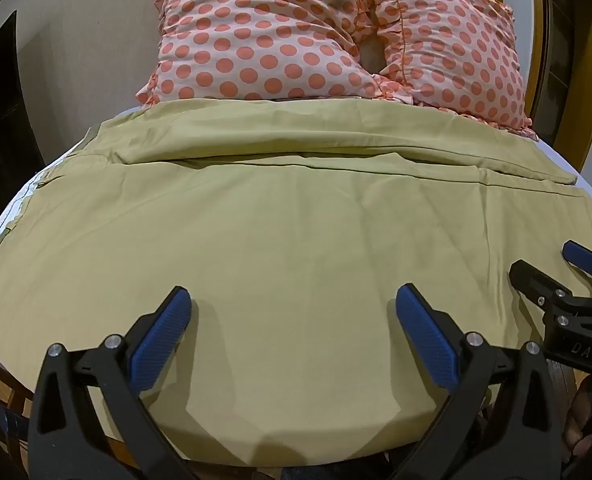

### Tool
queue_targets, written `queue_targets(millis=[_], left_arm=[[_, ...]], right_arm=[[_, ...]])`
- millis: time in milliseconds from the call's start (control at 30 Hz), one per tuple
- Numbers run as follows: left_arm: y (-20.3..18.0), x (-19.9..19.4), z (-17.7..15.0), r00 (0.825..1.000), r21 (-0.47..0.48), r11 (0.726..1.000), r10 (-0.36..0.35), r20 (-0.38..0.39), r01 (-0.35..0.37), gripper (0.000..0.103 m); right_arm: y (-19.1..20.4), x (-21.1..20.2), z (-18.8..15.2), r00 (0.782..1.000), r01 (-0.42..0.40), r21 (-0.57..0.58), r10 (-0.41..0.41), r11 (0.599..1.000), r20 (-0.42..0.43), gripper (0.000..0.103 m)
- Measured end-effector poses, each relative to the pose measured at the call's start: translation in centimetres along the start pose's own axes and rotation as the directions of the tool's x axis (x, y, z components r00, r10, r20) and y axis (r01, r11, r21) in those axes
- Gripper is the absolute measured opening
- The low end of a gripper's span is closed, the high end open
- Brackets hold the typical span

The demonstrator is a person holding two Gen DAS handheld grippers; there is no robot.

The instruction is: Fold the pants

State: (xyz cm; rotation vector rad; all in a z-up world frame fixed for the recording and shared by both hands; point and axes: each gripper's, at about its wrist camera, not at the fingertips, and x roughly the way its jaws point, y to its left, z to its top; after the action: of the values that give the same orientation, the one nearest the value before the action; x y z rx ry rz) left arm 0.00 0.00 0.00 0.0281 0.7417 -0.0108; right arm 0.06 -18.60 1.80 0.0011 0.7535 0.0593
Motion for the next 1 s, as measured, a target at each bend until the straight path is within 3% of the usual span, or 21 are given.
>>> queue_targets(millis=[1000], left_arm=[[0.00,-0.03,0.00,1.000,0.001,1.000,0.001,0.008,-0.001,0.101]], right_arm=[[0.02,-0.02,0.01,1.000,0.000,0.000,0.000,1.000,0.009,0.102]])
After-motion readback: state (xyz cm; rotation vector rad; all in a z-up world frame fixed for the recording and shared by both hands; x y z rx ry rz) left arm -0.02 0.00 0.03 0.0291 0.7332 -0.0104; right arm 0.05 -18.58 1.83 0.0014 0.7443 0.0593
